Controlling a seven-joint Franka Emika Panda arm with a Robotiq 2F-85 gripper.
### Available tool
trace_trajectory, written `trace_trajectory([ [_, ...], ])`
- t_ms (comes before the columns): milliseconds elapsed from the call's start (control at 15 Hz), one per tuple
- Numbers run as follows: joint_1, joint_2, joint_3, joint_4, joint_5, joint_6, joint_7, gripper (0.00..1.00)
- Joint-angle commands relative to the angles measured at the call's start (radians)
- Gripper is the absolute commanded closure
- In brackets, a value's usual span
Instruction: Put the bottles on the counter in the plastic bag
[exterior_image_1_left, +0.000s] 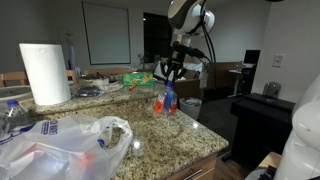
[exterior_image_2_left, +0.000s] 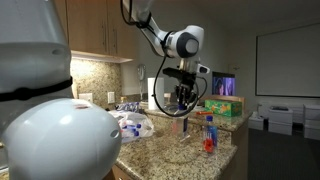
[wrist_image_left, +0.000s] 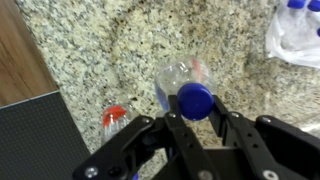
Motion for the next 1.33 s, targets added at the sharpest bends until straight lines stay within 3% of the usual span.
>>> trace_trajectory([
  [0,0.029,0.002,-0.03,0.061,0.171,0.01,-0.174,0.92],
  [200,0.074,0.094,-0.032,0.121,0.375,0.018,-0.314,0.92],
  [600,0.12,0.34,0.07,0.223,0.757,-0.06,-0.569,0.92],
  [800,0.098,0.413,0.113,0.269,0.817,-0.201,-0.622,0.92],
  [1267,0.041,0.514,0.109,0.301,0.808,-0.642,-0.587,0.92],
])
